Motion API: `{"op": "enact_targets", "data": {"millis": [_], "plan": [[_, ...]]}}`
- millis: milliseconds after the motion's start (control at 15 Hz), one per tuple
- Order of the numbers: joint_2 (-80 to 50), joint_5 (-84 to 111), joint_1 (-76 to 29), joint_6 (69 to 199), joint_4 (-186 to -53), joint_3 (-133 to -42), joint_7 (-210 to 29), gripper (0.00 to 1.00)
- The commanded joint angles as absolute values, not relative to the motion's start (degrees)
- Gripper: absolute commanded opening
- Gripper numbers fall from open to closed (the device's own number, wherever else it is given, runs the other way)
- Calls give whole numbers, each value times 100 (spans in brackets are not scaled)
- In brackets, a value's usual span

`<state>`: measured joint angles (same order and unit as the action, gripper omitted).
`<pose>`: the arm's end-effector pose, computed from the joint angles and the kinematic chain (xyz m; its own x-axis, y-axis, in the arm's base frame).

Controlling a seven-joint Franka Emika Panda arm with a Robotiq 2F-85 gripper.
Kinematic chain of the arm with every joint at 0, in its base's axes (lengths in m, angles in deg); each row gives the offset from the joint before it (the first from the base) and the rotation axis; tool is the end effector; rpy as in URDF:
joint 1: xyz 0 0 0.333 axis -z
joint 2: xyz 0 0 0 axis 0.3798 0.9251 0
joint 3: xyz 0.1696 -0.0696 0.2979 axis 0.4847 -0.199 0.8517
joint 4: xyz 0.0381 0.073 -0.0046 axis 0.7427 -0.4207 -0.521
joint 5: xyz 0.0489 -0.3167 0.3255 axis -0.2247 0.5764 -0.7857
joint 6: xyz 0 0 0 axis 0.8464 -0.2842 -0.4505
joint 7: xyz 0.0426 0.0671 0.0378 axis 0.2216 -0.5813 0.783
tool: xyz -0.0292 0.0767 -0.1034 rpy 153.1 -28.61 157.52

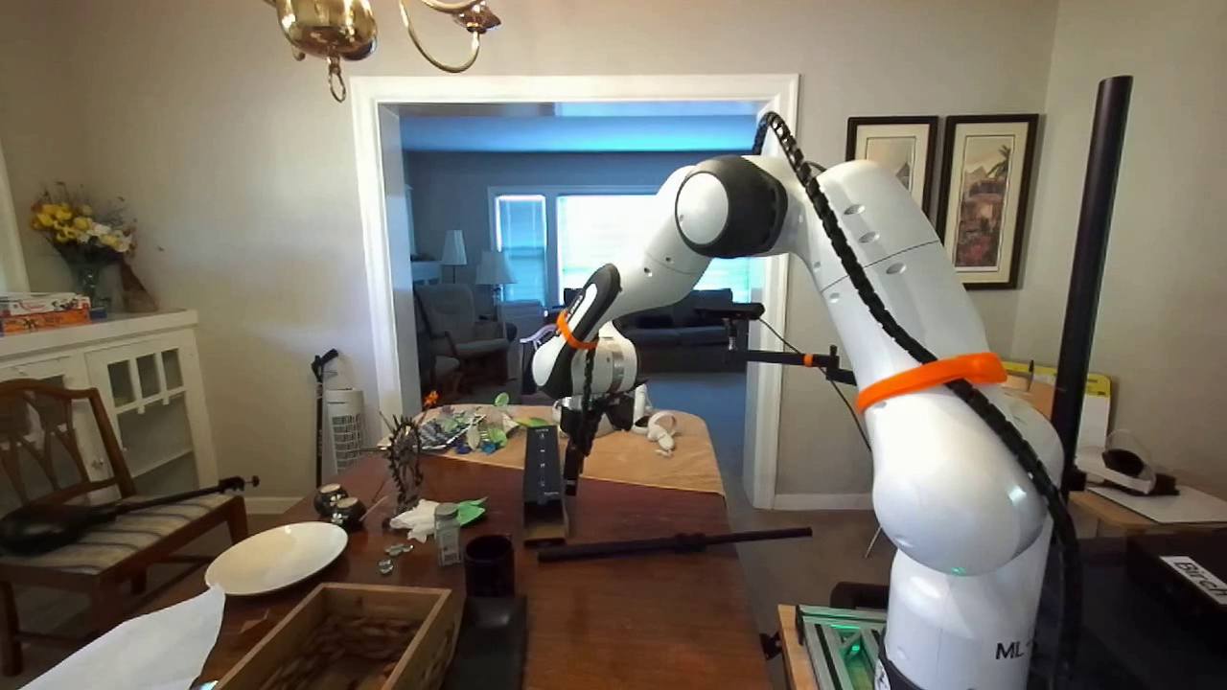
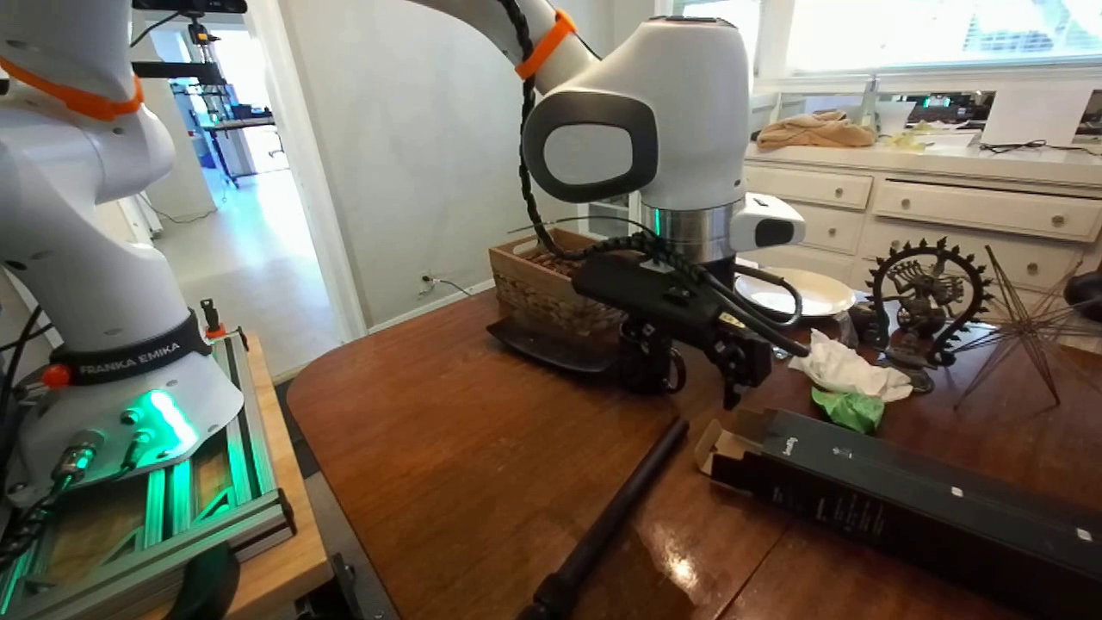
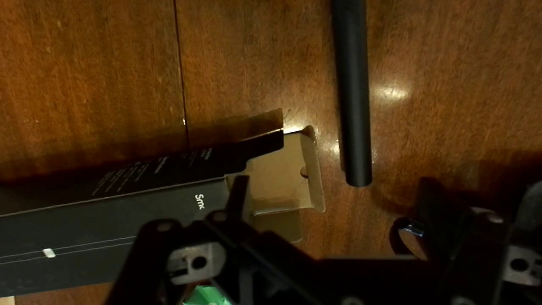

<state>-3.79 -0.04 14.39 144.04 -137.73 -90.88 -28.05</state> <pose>0.5046 -0.4784 0.2001 0.9865 0.1221 0.1095 0.1172 -0.9918 0.0502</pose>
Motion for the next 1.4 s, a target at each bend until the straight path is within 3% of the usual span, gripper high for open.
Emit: {"op": "enact_targets", "data": {"millis": [0,667,1333], "plan": [[-330,-13,1430,14721,-13797,-9077,-2769,100],[310,672,1534,17450,-14089,-8880,-2695,100],[957,2088,1389,19139,-14167,-9266,-3470,100]]}}
